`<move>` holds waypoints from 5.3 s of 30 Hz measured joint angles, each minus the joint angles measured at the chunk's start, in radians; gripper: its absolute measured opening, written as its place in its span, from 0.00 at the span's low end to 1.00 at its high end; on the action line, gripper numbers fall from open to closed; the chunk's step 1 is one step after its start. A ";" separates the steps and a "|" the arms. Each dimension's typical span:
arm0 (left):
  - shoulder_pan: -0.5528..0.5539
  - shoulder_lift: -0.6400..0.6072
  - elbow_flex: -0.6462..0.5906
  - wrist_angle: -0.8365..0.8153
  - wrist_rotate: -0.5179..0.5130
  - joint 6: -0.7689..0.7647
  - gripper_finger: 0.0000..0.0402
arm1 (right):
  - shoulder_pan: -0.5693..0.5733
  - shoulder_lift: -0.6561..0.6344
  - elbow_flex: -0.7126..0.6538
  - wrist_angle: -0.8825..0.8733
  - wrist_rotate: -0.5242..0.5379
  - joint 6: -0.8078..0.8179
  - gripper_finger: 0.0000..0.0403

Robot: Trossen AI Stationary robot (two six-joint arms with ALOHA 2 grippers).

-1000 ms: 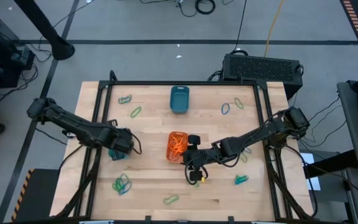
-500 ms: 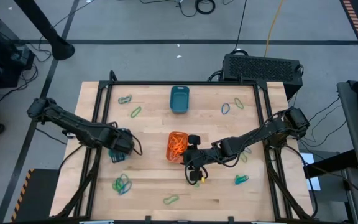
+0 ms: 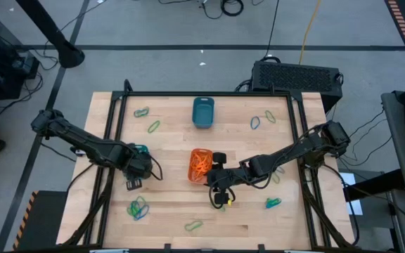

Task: Sort rubber bands into baskets
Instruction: Put the blue rubber band into the green bin

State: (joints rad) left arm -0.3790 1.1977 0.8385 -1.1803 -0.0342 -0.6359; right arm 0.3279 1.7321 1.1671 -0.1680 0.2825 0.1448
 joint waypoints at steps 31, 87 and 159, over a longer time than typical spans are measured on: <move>0.894 -0.113 0.071 0.588 0.133 0.747 0.34 | -0.408 -0.154 -0.023 -0.900 -0.040 0.092 0.38; 0.680 -0.015 -0.351 1.763 0.588 0.883 0.34 | -0.663 -0.126 0.145 -0.718 -0.513 -0.216 0.00; 0.559 0.031 -0.247 1.351 0.521 0.739 0.01 | -0.336 -0.066 0.146 -0.420 -0.493 -0.187 0.37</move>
State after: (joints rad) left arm 0.1800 1.2285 0.5911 0.1711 0.4867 0.1032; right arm -0.0084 1.6659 1.3136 -0.5878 -0.2104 -0.0423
